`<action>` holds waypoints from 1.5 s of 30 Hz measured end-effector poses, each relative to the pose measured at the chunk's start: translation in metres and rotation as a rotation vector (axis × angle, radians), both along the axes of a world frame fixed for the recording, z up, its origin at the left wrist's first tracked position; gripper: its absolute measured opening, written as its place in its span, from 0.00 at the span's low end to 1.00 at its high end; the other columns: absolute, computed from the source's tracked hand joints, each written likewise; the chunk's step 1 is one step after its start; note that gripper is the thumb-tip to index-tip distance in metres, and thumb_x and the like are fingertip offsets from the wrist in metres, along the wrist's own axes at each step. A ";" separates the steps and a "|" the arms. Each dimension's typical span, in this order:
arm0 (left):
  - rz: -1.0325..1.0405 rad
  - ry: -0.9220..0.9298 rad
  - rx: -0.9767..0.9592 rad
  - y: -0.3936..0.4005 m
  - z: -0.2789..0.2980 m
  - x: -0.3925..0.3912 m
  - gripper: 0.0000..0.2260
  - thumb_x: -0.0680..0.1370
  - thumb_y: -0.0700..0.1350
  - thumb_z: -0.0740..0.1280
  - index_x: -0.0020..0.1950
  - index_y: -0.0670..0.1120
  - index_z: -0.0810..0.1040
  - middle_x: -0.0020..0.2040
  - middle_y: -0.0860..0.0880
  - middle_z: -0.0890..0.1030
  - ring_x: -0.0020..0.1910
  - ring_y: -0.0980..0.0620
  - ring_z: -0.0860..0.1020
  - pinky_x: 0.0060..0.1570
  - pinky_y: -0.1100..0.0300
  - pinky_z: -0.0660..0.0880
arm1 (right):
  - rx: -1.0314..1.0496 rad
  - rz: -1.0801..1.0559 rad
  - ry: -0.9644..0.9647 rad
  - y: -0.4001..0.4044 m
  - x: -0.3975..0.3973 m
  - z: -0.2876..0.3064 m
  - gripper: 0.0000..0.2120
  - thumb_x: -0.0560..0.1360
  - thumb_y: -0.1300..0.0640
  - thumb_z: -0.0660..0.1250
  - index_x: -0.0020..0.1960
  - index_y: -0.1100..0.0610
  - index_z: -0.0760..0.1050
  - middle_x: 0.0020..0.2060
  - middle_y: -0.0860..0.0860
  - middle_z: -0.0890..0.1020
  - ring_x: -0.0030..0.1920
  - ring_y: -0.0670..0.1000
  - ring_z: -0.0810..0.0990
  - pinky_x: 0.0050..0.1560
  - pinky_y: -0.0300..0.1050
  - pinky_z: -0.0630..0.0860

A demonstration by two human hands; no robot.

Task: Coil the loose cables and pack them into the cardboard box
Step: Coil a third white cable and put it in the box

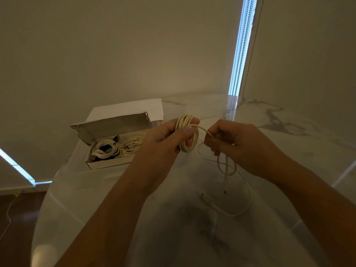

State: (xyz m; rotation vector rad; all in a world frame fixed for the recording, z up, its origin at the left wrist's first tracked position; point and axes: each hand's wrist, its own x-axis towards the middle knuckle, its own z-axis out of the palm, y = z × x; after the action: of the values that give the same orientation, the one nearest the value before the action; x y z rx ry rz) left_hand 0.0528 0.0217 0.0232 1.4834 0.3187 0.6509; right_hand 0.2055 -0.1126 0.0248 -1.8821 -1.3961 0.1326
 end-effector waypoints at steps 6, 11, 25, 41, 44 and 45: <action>0.027 -0.122 -0.174 -0.003 0.007 0.000 0.10 0.80 0.37 0.64 0.54 0.43 0.85 0.53 0.42 0.83 0.52 0.49 0.76 0.54 0.60 0.75 | -0.019 -0.028 -0.035 0.001 0.004 -0.002 0.06 0.75 0.46 0.70 0.46 0.48 0.79 0.36 0.44 0.84 0.39 0.41 0.82 0.44 0.34 0.77; 0.033 -0.267 -0.328 0.003 0.010 0.000 0.07 0.77 0.36 0.65 0.47 0.38 0.83 0.53 0.44 0.84 0.48 0.52 0.77 0.47 0.66 0.76 | -0.054 -0.023 -0.087 0.001 0.008 -0.004 0.05 0.75 0.45 0.69 0.45 0.47 0.79 0.38 0.42 0.83 0.43 0.39 0.80 0.47 0.30 0.72; -0.028 -0.041 -0.204 0.004 0.007 -0.003 0.12 0.82 0.39 0.60 0.49 0.37 0.83 0.36 0.47 0.78 0.37 0.55 0.75 0.40 0.64 0.74 | 0.006 -0.186 -0.136 0.000 0.020 -0.007 0.09 0.81 0.48 0.61 0.45 0.46 0.78 0.36 0.42 0.83 0.38 0.36 0.79 0.35 0.27 0.68; -0.327 -0.364 -0.726 0.016 0.007 -0.001 0.13 0.82 0.44 0.60 0.59 0.37 0.77 0.41 0.51 0.74 0.37 0.58 0.74 0.43 0.68 0.75 | -0.142 -0.122 -0.179 0.003 0.008 -0.011 0.12 0.78 0.43 0.64 0.46 0.49 0.81 0.39 0.46 0.81 0.40 0.45 0.78 0.41 0.40 0.72; -0.236 -0.415 -0.736 0.018 0.007 0.000 0.15 0.81 0.44 0.61 0.63 0.36 0.75 0.42 0.50 0.76 0.39 0.58 0.74 0.46 0.69 0.75 | -0.117 -0.049 -0.168 0.004 0.001 -0.011 0.09 0.77 0.43 0.66 0.44 0.46 0.80 0.38 0.45 0.79 0.41 0.43 0.77 0.43 0.41 0.75; -0.217 -0.434 -0.744 0.019 0.007 0.000 0.16 0.81 0.44 0.61 0.63 0.36 0.75 0.42 0.50 0.76 0.40 0.58 0.74 0.47 0.69 0.75 | -0.103 -0.032 -0.159 0.004 -0.002 -0.011 0.09 0.77 0.43 0.67 0.44 0.46 0.80 0.38 0.45 0.79 0.40 0.44 0.77 0.43 0.41 0.75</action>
State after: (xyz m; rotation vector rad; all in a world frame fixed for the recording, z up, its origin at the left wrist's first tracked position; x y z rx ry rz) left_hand 0.0524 0.0403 0.0302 0.6313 0.0428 0.5736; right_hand 0.2039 -0.1082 0.0141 -2.0366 -1.4891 0.0402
